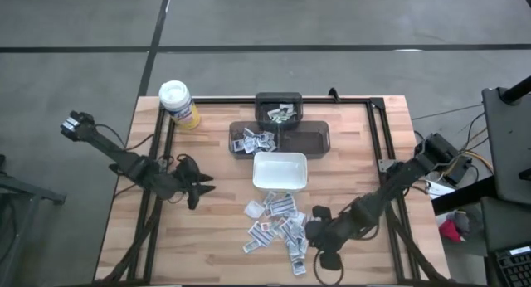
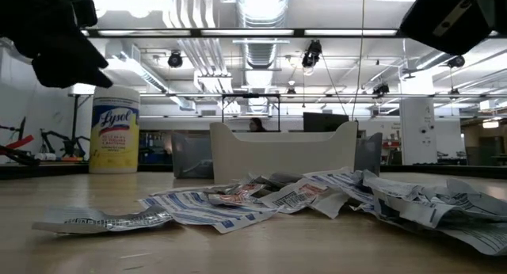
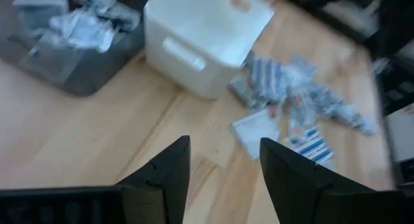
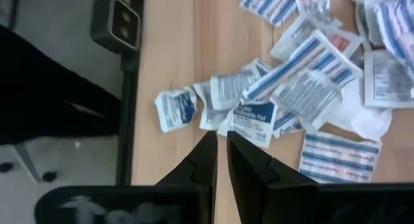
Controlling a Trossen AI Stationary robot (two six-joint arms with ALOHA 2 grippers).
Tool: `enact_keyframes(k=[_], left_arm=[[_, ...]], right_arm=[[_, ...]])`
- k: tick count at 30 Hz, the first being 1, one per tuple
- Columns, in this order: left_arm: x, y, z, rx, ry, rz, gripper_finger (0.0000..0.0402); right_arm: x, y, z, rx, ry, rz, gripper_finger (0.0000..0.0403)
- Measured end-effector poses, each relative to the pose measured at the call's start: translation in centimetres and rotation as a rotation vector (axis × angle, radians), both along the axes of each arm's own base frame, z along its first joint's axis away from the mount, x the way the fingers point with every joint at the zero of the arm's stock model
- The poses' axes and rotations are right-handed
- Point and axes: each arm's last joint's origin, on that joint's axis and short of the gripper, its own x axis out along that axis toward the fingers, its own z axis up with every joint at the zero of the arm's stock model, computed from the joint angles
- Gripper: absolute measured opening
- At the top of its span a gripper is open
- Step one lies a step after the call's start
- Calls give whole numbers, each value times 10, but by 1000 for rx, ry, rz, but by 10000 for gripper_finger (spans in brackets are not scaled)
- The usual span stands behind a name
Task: Pick & Place First Aid Supplies
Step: Put the alcohol pad into the left black bin
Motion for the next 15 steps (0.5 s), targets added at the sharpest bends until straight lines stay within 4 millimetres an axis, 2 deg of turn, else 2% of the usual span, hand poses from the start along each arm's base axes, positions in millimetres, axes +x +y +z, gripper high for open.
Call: enact_keyframes(k=[8,15], left_arm=[[-4,2,4,42,-84,-69,177],[-6,2,5,134,-78,-161,177]], right_arm=[[11,9,-10,-59,116,8,34],[14,13,-20,40,217,-117,65]])
